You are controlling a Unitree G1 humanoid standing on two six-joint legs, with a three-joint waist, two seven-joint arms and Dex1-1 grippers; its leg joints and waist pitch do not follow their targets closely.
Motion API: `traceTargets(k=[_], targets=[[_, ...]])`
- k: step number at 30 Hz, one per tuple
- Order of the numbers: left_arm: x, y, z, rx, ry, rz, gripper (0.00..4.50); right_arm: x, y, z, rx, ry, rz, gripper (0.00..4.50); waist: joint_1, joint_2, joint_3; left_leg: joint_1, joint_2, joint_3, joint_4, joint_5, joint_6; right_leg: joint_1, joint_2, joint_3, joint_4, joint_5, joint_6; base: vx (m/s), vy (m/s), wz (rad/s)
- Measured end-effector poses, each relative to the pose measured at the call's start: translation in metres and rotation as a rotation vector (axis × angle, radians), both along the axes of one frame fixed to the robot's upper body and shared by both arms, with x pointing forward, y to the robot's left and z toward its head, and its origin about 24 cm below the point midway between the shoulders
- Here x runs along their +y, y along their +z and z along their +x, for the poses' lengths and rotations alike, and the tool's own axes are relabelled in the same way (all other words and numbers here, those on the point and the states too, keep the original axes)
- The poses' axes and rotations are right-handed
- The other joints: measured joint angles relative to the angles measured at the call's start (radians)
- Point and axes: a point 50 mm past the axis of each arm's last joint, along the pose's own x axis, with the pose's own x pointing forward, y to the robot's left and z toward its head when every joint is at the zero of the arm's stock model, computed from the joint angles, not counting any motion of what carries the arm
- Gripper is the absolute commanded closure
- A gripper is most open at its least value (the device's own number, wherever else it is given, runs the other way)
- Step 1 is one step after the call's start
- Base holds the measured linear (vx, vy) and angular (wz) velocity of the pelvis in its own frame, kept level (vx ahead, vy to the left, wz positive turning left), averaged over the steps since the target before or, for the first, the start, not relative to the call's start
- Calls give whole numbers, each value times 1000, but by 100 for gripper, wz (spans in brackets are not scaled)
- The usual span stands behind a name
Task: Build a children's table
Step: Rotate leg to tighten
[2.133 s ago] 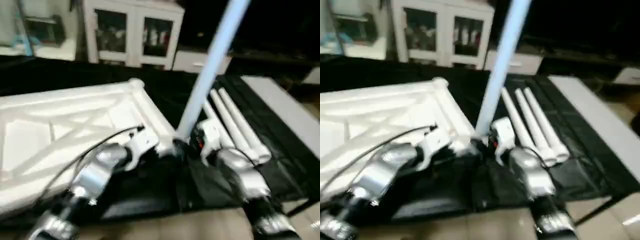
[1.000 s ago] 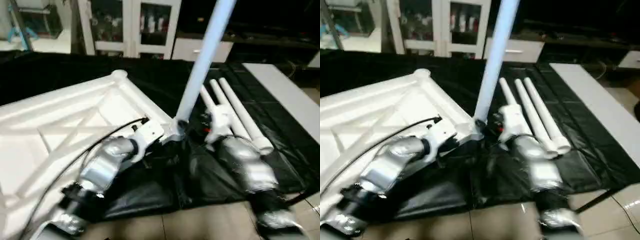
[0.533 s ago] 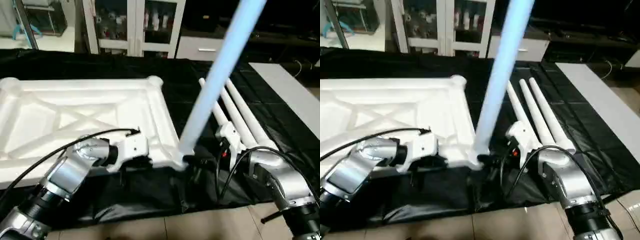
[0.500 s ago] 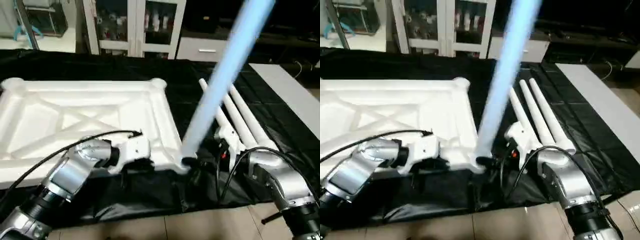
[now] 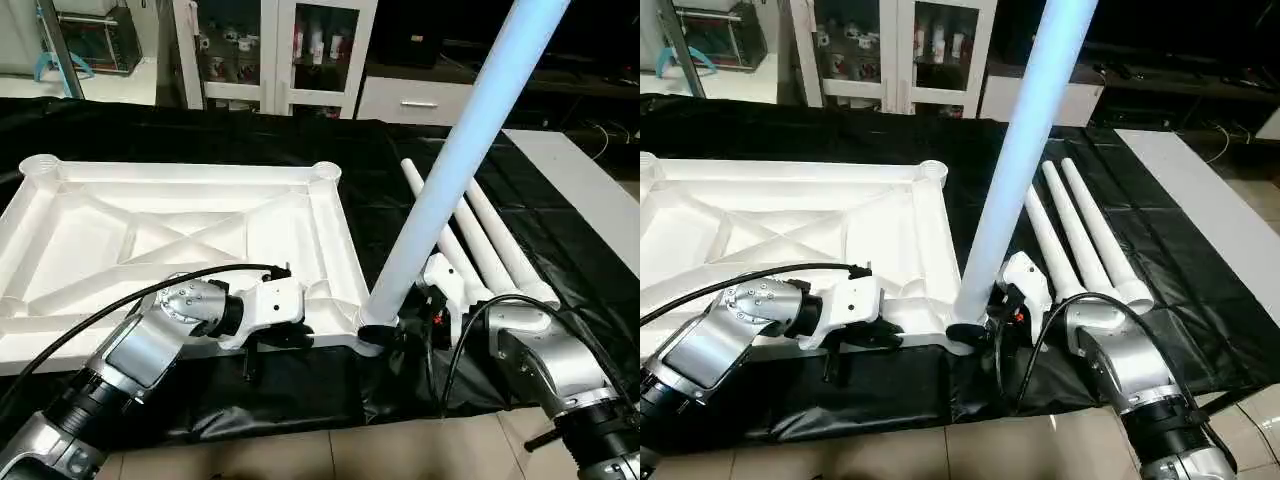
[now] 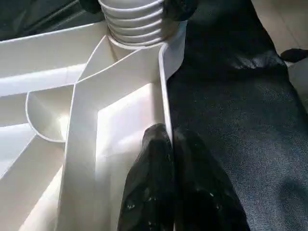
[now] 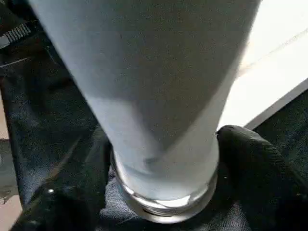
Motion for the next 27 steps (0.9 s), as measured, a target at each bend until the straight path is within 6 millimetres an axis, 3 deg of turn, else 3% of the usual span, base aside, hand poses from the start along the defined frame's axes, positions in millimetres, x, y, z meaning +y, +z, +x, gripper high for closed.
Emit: traceTargets(k=[5,10,13,16,27], targets=[[0,0,0,-1,1,2,450,1,0,0,-4,9,1,165,0,0,0,0,0,0,0,0,-1,0,0,0,1,0,0,0,0,0],[2,-1,2,-3,25,-1,450,6,-5,4,-9,-27,10,173,-4,-3,-2,0,1,0,0,1,-2,2,1,0,1,0,0,0,0,0],[5,-2,11,-26,133,-9,450,19,-8,17,-32,-159,35,177,-18,-4,-3,0,2,0,0,2,-4,2,1,0,1,-2,4,0,0,0],[-4,-6,23,-44,278,-51,450,26,-11,33,-24,-356,59,178,-29,-4,-3,0,2,0,3,3,-4,0,1,0,1,0,5,0,0,0],[-44,-10,49,-26,679,-148,450,58,-9,75,-18,-890,75,178,-39,-4,-3,-2,4,0,4,4,-6,-3,3,-1,1,6,0,0,0,0]])
